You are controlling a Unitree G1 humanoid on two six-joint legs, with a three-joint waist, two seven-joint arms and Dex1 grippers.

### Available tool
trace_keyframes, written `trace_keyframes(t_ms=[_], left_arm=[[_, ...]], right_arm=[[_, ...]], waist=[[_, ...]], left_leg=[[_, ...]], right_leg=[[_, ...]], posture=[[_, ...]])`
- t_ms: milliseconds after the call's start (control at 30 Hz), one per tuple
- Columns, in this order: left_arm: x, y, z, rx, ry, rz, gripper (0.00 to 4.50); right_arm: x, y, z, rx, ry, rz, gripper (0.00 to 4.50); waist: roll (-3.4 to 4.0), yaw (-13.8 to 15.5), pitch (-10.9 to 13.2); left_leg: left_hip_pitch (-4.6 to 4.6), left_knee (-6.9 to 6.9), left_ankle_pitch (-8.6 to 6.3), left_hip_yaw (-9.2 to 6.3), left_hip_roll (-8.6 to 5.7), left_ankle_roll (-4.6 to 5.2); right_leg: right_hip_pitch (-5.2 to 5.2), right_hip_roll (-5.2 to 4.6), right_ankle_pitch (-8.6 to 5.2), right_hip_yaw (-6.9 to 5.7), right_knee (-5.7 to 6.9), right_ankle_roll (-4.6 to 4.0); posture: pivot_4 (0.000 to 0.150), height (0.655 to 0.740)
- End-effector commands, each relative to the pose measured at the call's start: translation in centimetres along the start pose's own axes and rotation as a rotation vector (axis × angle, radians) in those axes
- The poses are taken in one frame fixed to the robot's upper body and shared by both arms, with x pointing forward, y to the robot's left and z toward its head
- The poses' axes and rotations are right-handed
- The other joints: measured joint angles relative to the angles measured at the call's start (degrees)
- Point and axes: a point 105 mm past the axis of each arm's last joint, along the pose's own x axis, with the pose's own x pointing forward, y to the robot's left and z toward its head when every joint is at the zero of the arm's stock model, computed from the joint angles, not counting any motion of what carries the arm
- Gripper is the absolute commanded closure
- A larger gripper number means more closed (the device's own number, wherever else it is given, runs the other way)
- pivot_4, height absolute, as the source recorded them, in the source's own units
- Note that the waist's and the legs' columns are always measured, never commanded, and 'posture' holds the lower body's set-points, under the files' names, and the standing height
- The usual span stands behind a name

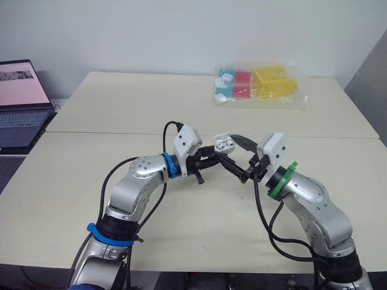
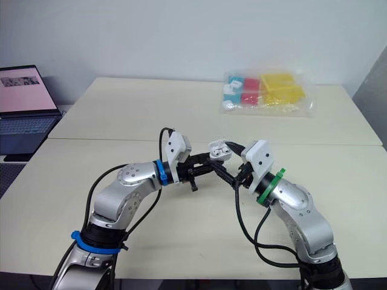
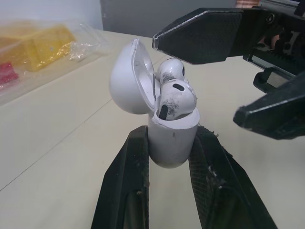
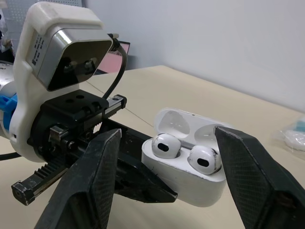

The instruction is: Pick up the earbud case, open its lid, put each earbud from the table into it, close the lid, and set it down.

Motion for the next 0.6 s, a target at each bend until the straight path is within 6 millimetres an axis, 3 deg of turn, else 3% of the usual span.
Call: trace_keyframes(t_ms=[33, 167, 367, 467, 600], left_arm=[[-0.4, -0.1, 1.5, 0.04, -0.048, -0.005, 3.73], [-0.5, -0.1, 1.5, 0.043, -0.045, -0.007, 3.73], [-0.4, -0.6, 1.4, 0.054, -0.041, -0.038, 3.73], [-0.4, -1.0, 1.2, 0.07, -0.03, -0.067, 3.73], [-0.4, -1.2, 1.1, 0.071, -0.028, -0.079, 3.73]], right_arm=[[-1.1, -0.5, 2.9, -0.056, -0.06, 0.004, 1.26], [-2.3, -1.5, 4.5, -0.099, -0.027, 0.04, 1.26], [-2.3, -5.2, 7.1, -0.181, 0.06, 0.118, 1.26], [-1.7, -7.0, 6.1, -0.176, 0.201, 0.146, 1.86], [-0.7, -8.3, 4.9, -0.171, 0.337, 0.193, 3.21]], waist=[[0.0, 0.01, 0.0], [0.0, 0.03, 0.0], [0.0, -0.1, 0.01], [0.0, -0.04, 0.0], [0.0, -0.12, 0.01]], left_leg=[[-0.01, 0.0, 0.0, -0.01, 0.0, 0.0], [-0.01, 0.01, 0.0, 0.06, -0.03, 0.0], [0.03, -0.01, 0.0, 0.12, 0.01, 0.01], [0.01, -0.01, 0.0, 0.09, 0.01, 0.01], [-0.02, -0.07, 0.0, 0.15, 0.01, 0.02]], right_leg=[[0.0, 0.0, 0.0, 0.0, 0.0, 0.0], [0.02, -0.02, 0.0, -0.03, -0.06, 0.01], [0.01, 0.01, 0.0, -0.04, -0.09, 0.0], [0.04, 0.02, -0.01, -0.04, -0.12, -0.01], [0.01, -0.01, 0.0, 0.0, -0.21, -0.02]], posture=[[0.15, 0.74], [0.15, 0.74], [0.15, 0.74], [0.15, 0.74], [0.15, 0.74]])
